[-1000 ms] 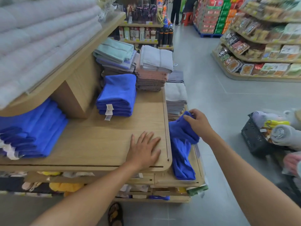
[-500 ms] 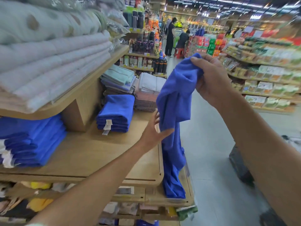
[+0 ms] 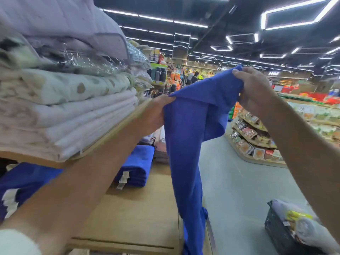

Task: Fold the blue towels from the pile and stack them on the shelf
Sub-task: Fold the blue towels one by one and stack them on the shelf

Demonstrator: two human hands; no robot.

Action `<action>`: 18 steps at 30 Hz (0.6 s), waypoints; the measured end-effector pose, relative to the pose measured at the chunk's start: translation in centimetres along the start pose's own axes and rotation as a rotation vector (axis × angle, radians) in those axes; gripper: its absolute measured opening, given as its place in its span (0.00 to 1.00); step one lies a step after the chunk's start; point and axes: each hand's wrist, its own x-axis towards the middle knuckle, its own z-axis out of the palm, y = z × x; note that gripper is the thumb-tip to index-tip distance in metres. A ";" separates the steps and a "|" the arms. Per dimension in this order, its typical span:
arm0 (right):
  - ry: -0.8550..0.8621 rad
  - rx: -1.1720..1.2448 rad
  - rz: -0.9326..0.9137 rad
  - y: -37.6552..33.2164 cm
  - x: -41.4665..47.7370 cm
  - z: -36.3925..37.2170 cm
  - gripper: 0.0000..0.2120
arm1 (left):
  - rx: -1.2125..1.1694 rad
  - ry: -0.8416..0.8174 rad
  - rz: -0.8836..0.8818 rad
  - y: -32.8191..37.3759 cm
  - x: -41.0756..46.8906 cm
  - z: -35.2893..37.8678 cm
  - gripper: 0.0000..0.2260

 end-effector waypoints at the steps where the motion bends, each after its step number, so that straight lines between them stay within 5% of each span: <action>1: 0.003 -0.004 0.022 -0.3 0.3 -0.2 0.05 | -0.068 -0.097 -0.078 1.5 -0.1 -0.3 0.11; 4: -0.024 0.062 0.022 -1.3 0.6 -0.1 0.04 | -0.078 -0.283 -0.231 3.9 0.3 -1.2 0.28; 10: -0.331 0.136 0.043 -4.9 -0.7 2.6 0.15 | 0.325 -0.320 -0.205 3.9 1.0 3.0 0.27; 18: -0.392 0.062 -0.090 -7.0 -0.5 2.0 0.08 | 0.218 -0.488 -0.239 3.7 0.3 3.3 0.20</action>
